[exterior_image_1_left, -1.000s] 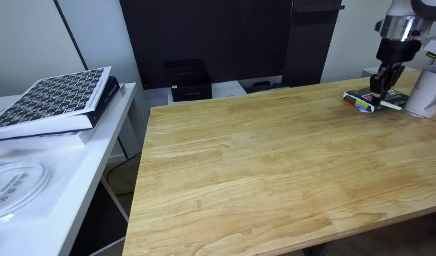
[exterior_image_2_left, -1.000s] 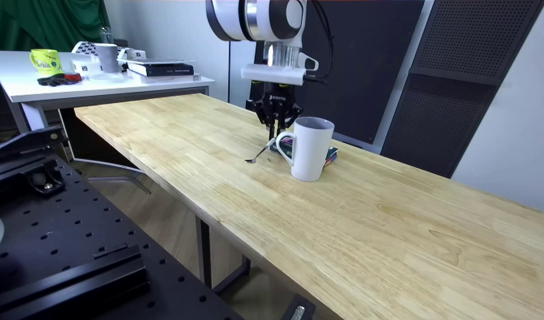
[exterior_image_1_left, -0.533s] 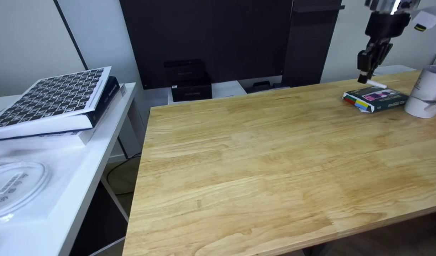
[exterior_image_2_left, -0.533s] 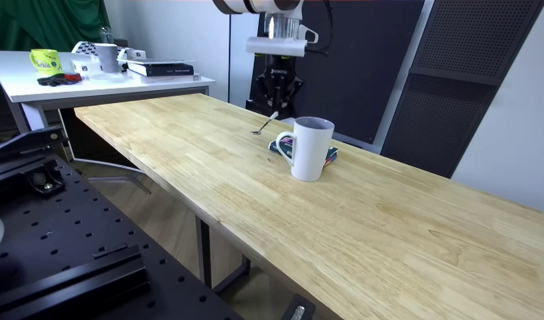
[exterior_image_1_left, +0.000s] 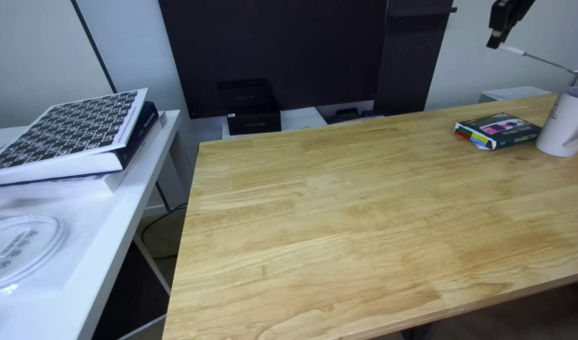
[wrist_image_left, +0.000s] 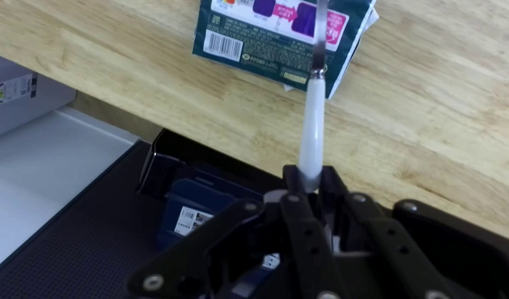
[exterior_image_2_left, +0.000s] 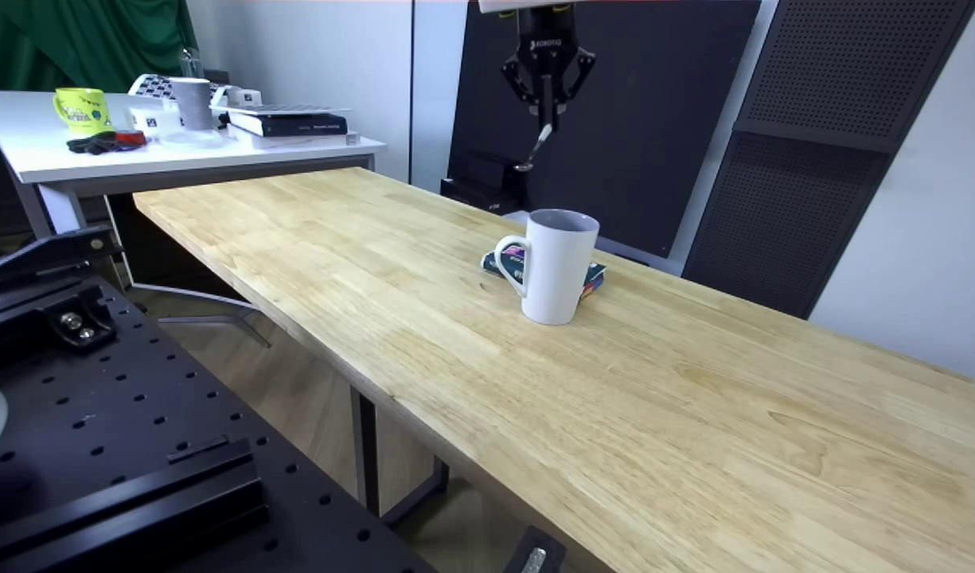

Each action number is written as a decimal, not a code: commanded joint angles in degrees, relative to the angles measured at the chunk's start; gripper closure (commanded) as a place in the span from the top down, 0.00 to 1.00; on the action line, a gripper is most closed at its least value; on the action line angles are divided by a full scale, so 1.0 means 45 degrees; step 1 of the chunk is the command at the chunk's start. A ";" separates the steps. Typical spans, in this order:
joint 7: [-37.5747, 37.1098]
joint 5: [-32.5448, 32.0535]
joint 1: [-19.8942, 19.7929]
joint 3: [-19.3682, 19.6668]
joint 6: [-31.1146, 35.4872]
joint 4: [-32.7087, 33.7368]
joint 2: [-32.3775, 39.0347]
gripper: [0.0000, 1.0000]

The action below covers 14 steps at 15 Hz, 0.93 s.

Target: Pick the spoon and put it in the cup, then put it back on the table

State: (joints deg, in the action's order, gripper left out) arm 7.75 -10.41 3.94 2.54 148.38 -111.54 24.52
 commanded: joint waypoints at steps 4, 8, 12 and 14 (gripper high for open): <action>-0.1574 -0.1865 0.0316 0.0820 0.2795 -0.1375 -0.1514 0.04; -0.4114 -0.4635 0.1482 0.3154 0.6199 -0.2814 -0.1880 0.04; -0.5694 -0.6230 0.3288 0.6027 0.7394 -0.3669 -0.2053 0.04; -0.6163 -0.6665 0.4283 0.7353 0.7492 -0.3960 -0.2187 0.04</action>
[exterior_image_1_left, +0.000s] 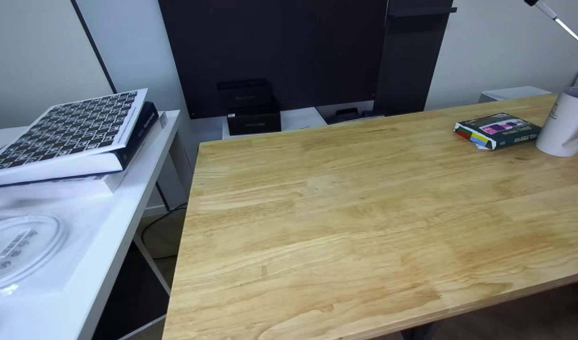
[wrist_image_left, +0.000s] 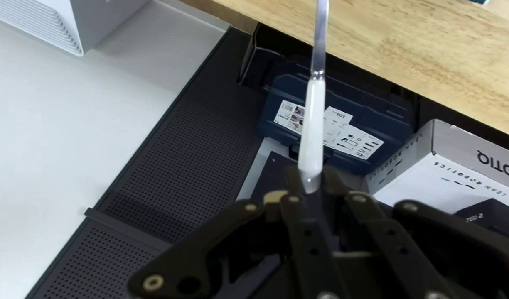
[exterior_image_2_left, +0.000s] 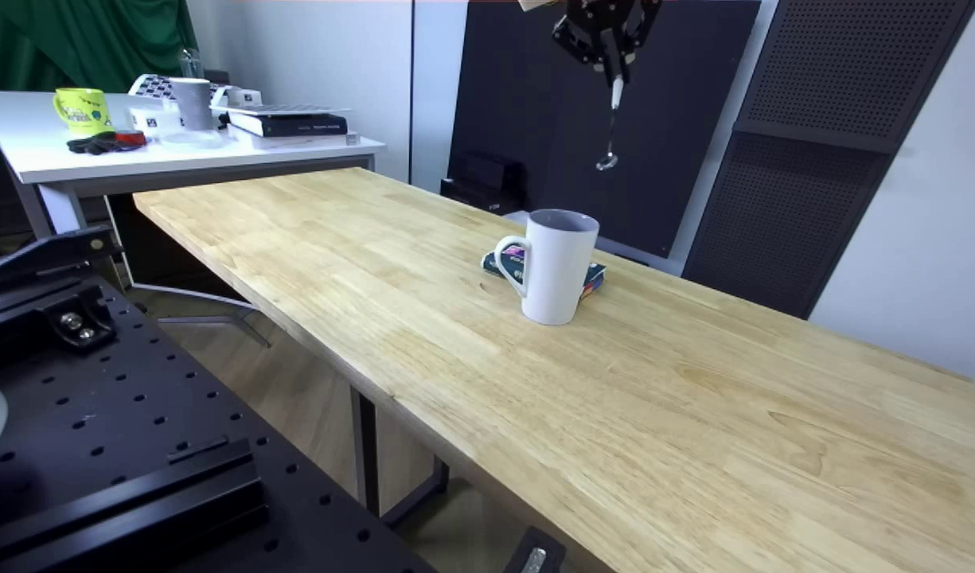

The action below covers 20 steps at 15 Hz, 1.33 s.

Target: Pick the spoon and put it in the cup, then put it back on the table

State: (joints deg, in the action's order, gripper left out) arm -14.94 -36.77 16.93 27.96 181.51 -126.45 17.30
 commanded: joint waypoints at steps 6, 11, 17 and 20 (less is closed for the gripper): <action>-0.2305 -0.1112 0.4077 0.4736 0.1212 -0.1626 -0.0879 0.04; -0.2371 -0.0344 0.5740 0.6215 0.3044 -0.2364 -0.0490 0.04; -0.1739 0.1438 0.7196 0.6977 0.3766 -0.2985 -0.0549 0.04; -0.1799 0.1837 0.7220 0.6774 0.3721 -0.3163 -0.0670 0.04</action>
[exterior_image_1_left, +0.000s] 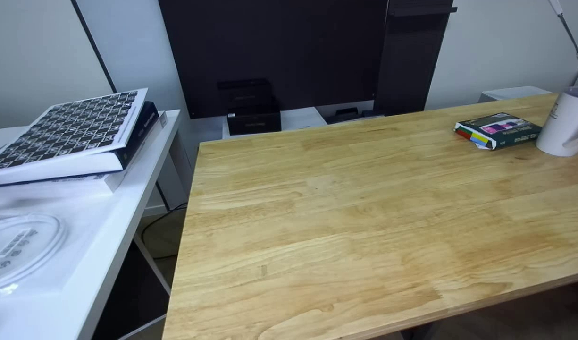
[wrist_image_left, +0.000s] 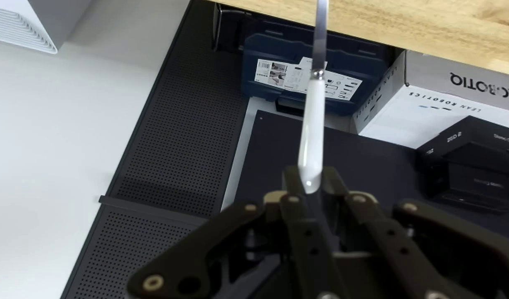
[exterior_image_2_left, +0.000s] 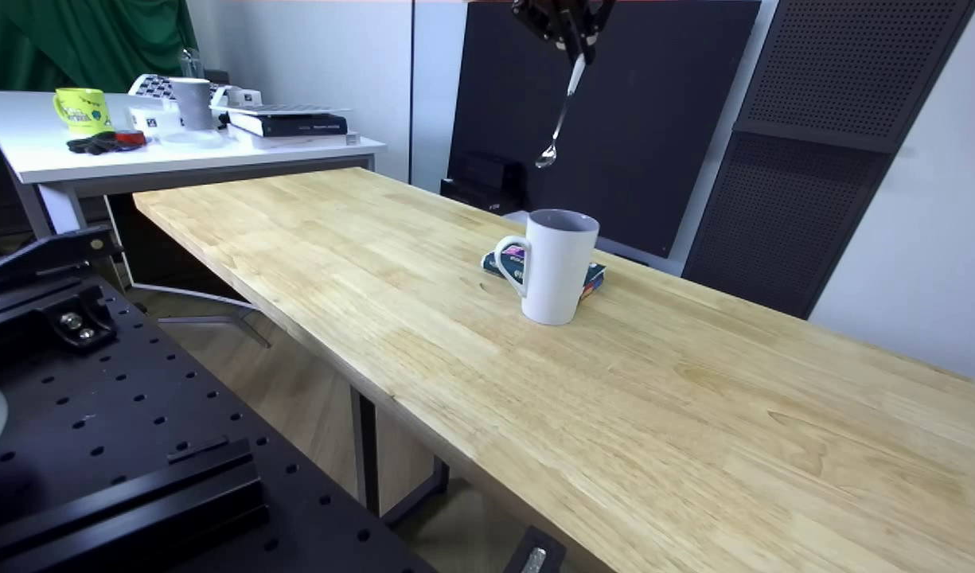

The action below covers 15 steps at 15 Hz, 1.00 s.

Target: Pick the spoon and put it in the cup, then put it back on the table

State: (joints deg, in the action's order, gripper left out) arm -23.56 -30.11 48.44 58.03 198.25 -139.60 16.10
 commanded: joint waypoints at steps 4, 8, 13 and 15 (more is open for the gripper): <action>0.0194 0.0627 0.0129 0.0011 -0.0005 -0.0263 -0.0421 0.04; 0.0137 0.0515 -0.0218 -0.0135 -0.0013 -0.0363 -0.0368 0.04; 0.0138 0.0453 -0.0672 -0.0304 -0.0036 -0.0432 -0.0176 0.04; 0.0180 0.0445 -0.0872 -0.0373 -0.0052 -0.0412 -0.0102 0.04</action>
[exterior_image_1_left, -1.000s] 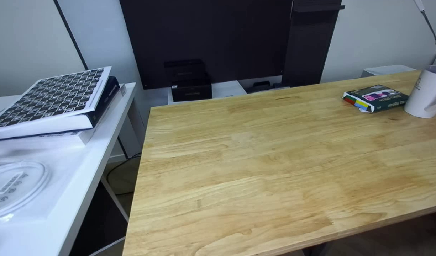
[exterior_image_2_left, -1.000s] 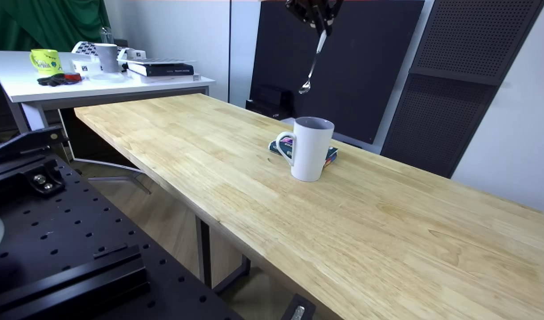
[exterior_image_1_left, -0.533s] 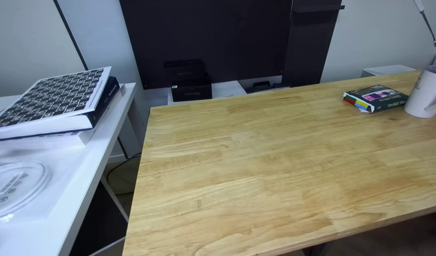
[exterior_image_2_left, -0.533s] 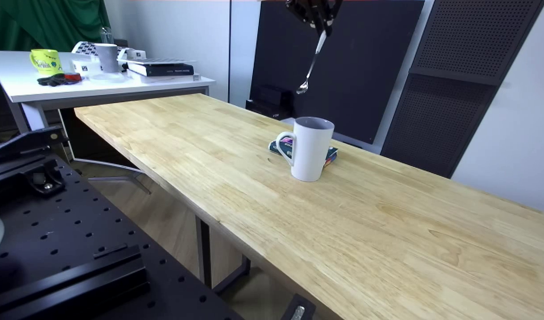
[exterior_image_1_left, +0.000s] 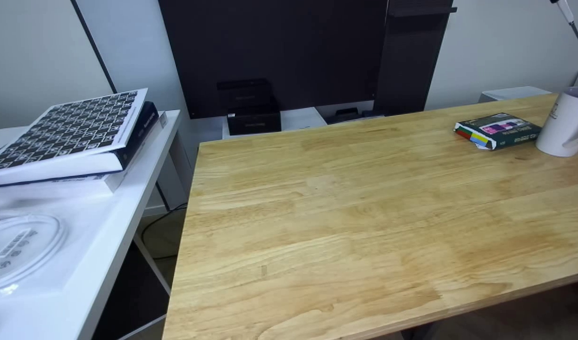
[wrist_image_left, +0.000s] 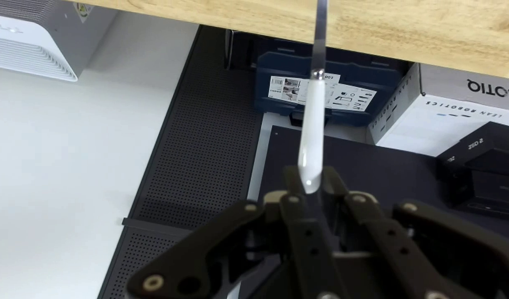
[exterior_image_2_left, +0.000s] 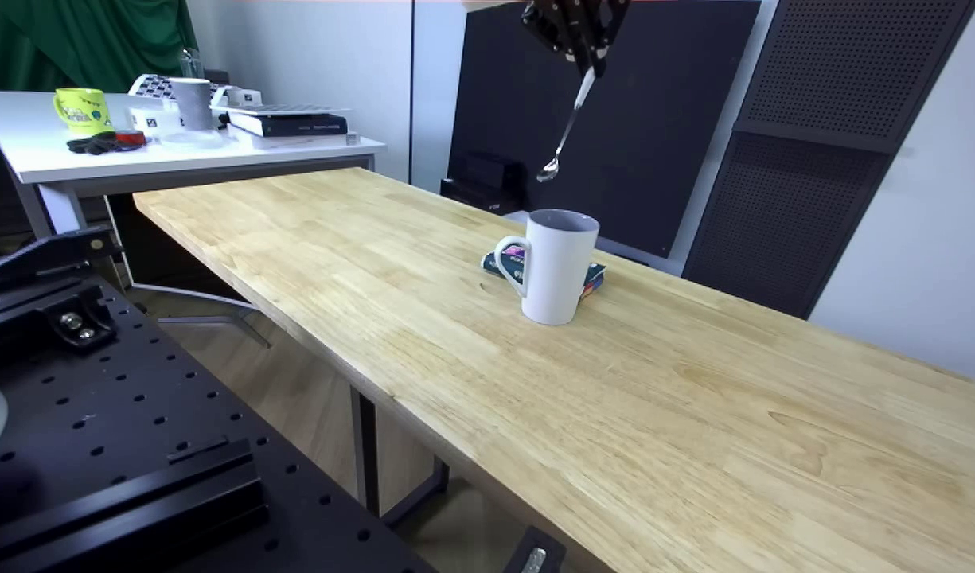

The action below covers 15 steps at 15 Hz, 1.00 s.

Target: Pick the spoon and put it in the cup, then put it back on the table

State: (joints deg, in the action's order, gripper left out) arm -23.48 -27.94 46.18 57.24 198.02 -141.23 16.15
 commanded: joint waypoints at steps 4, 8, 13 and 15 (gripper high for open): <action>0.0232 -0.0082 -0.0891 -0.0527 -0.0035 0.0011 0.0098 0.04; 0.0346 0.0023 -0.1469 -0.1049 0.0054 0.0177 0.0611 0.04; 0.0455 0.0247 -0.1911 -0.1494 0.0008 0.0535 0.1368 0.04; 0.0441 0.0077 -0.2233 -0.1796 0.0009 0.0584 0.1495 0.04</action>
State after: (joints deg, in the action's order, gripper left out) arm -21.89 -27.75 38.32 51.05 197.80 -140.40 20.94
